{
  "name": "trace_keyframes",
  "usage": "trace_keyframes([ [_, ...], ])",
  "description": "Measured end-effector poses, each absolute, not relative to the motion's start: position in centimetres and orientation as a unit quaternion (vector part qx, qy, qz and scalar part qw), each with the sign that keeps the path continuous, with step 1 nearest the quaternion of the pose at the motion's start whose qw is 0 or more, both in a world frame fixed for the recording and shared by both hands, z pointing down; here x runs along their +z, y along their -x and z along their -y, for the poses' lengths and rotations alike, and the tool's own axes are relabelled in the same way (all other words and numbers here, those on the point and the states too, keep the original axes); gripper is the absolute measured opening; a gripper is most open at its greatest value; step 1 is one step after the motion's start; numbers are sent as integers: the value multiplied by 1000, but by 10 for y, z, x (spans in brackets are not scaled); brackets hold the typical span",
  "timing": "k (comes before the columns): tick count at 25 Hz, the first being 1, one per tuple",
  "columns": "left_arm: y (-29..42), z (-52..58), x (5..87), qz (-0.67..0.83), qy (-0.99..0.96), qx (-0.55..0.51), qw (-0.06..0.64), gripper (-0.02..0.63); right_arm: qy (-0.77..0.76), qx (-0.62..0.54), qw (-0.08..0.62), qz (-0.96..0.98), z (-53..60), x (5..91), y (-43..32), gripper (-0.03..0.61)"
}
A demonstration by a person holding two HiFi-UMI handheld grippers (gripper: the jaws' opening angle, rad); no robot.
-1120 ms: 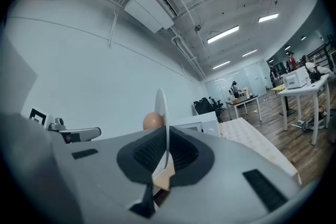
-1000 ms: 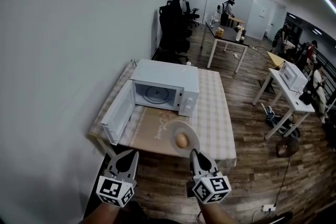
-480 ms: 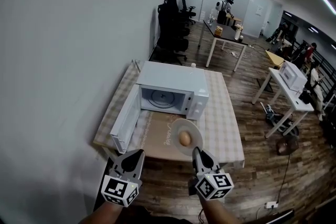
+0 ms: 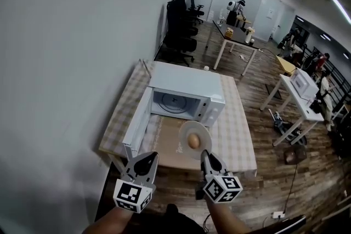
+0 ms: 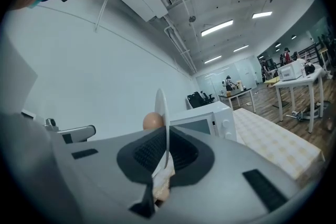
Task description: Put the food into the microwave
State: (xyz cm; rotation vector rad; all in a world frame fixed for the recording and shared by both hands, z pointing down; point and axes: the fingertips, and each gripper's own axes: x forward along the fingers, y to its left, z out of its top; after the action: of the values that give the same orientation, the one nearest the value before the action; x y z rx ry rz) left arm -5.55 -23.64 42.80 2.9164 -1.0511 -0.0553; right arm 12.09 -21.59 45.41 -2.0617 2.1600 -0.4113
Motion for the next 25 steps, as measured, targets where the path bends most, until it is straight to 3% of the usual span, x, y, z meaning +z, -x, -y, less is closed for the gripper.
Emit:
trace_keyframes([
  [25,16,353,466,348,-936,44,37,8,683,-276,90,-671,378,570,-163,17],
])
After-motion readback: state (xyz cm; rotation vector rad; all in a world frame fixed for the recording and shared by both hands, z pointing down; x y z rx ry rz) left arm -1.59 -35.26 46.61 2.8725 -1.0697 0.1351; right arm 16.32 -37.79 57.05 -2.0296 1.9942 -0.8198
